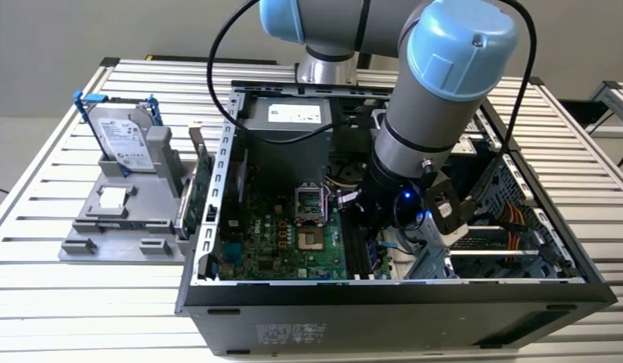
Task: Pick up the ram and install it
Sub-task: 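Insert the ram into the slot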
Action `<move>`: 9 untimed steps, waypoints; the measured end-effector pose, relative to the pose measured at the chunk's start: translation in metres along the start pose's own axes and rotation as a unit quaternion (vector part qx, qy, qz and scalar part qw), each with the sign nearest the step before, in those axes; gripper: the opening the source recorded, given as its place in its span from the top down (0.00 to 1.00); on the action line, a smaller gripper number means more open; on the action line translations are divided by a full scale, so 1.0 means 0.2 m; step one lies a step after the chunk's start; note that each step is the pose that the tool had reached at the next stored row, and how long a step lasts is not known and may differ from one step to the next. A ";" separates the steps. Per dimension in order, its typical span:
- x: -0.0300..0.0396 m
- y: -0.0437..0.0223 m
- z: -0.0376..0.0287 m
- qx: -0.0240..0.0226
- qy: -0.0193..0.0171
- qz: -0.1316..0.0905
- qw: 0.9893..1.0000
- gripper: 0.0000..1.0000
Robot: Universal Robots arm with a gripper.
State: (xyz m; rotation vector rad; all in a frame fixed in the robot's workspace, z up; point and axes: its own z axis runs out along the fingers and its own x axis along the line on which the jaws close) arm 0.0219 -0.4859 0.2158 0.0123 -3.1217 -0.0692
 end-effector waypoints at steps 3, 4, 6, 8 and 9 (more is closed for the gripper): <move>0.000 0.000 0.001 0.000 0.000 0.000 1.000 1.00; 0.001 0.000 0.001 0.000 0.000 0.000 1.000 1.00; 0.001 0.001 0.001 0.000 0.000 0.000 1.000 1.00; 0.001 0.002 -0.001 0.001 0.000 0.000 1.000 1.00; 0.001 0.002 -0.001 0.001 0.000 0.000 1.000 1.00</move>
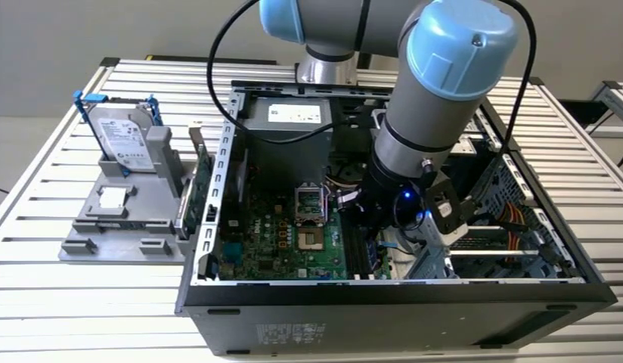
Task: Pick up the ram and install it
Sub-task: 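Insert the ram into the slot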
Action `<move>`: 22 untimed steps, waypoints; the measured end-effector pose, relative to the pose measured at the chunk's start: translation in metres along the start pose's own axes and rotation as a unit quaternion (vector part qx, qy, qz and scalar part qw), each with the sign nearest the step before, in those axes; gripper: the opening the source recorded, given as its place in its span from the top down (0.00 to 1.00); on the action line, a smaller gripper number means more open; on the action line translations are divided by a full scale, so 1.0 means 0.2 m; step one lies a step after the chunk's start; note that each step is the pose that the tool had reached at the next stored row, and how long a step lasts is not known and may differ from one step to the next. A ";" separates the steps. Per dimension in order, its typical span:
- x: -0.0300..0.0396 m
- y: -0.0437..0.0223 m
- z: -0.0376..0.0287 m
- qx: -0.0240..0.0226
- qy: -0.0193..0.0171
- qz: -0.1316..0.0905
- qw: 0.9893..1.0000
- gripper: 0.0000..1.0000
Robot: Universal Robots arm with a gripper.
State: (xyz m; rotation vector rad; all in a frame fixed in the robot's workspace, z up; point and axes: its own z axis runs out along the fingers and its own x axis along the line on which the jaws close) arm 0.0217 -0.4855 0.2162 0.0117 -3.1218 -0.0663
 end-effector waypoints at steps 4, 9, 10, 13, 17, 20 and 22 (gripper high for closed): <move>0.000 0.002 -0.009 0.002 0.000 0.000 1.000 1.00; 0.000 0.004 -0.018 0.005 0.000 0.000 1.000 1.00; 0.001 0.005 -0.019 0.005 0.000 0.000 1.000 1.00; 0.001 0.011 -0.019 0.006 0.000 0.002 1.000 1.00; 0.004 0.014 -0.018 0.007 0.000 0.008 1.000 1.00; 0.006 0.016 -0.018 0.007 0.000 0.013 1.000 1.00; 0.006 0.021 -0.018 0.009 0.000 0.014 1.000 1.00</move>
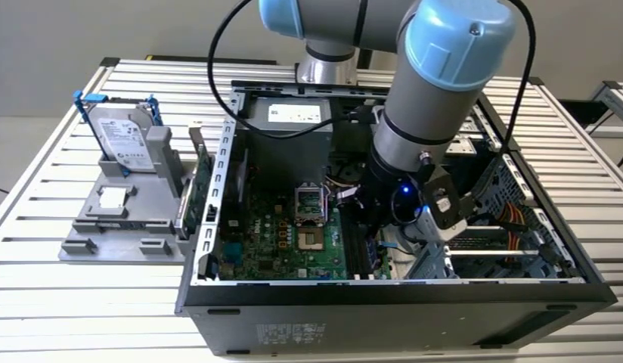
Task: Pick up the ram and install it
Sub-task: 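Insert the ram into the slot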
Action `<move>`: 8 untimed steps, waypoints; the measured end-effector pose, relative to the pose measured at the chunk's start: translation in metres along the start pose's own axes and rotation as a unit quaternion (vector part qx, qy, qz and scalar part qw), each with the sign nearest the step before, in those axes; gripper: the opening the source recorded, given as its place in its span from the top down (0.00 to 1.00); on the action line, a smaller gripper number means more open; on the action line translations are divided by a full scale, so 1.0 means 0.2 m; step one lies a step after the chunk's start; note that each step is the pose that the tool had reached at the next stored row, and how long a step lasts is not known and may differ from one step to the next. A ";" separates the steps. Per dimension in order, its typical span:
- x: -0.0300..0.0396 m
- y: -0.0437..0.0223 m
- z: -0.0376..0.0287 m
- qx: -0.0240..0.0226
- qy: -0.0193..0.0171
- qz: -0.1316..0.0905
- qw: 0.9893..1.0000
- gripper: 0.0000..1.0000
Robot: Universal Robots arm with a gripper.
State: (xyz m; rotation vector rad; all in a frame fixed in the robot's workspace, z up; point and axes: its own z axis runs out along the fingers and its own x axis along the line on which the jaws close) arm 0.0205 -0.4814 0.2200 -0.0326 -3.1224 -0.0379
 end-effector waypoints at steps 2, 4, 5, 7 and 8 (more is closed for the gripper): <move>0.000 0.001 0.001 0.002 0.000 0.000 1.000 1.00; 0.000 0.002 0.000 0.003 0.000 0.000 1.000 1.00; -0.001 0.003 -0.001 0.005 0.000 0.000 1.000 1.00; -0.002 0.006 -0.005 0.008 0.001 0.000 1.000 1.00; -0.002 0.006 -0.006 0.009 0.001 0.000 1.000 1.00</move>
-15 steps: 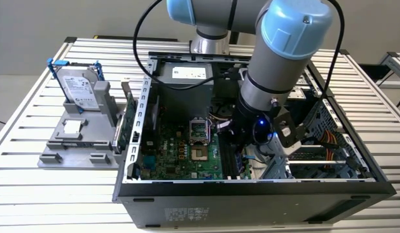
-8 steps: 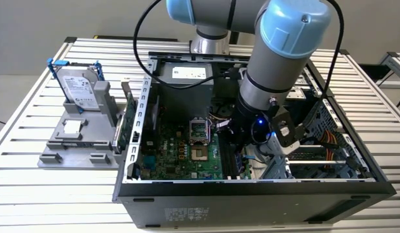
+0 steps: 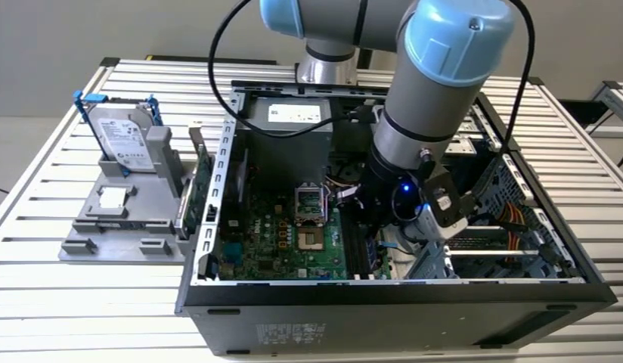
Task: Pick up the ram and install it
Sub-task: 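Insert the ram into the slot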
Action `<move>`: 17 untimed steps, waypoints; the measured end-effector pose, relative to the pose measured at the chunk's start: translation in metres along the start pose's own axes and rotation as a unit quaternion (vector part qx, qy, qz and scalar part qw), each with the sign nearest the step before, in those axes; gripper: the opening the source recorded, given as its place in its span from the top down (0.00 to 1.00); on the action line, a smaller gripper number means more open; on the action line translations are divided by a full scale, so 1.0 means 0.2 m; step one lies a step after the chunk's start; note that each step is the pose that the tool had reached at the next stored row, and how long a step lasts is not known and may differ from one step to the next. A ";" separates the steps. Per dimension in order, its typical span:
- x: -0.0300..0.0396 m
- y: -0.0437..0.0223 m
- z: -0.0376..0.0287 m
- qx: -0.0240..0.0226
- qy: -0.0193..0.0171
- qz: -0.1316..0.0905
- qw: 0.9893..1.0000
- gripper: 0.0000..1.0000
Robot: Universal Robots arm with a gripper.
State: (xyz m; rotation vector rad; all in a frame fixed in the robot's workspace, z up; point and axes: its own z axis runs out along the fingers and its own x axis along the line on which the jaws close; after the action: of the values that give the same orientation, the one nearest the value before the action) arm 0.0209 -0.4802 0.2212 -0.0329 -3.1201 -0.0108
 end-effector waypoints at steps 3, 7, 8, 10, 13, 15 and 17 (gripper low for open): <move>0.000 0.001 0.000 0.001 0.000 0.000 1.000 1.00; 0.000 0.007 0.003 0.001 -0.001 0.000 1.000 1.00; 0.000 0.008 0.004 0.001 -0.001 0.000 1.000 1.00; 0.000 0.008 0.005 0.001 -0.001 0.001 1.000 1.00; 0.003 0.008 0.012 0.001 -0.002 0.003 1.000 1.00; 0.005 0.008 0.013 0.001 -0.002 0.006 1.000 1.00; 0.005 0.008 0.016 0.000 -0.002 0.009 1.000 1.00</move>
State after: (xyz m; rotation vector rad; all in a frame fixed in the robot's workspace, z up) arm 0.0198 -0.4785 0.2180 -0.0596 -3.1243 -0.0093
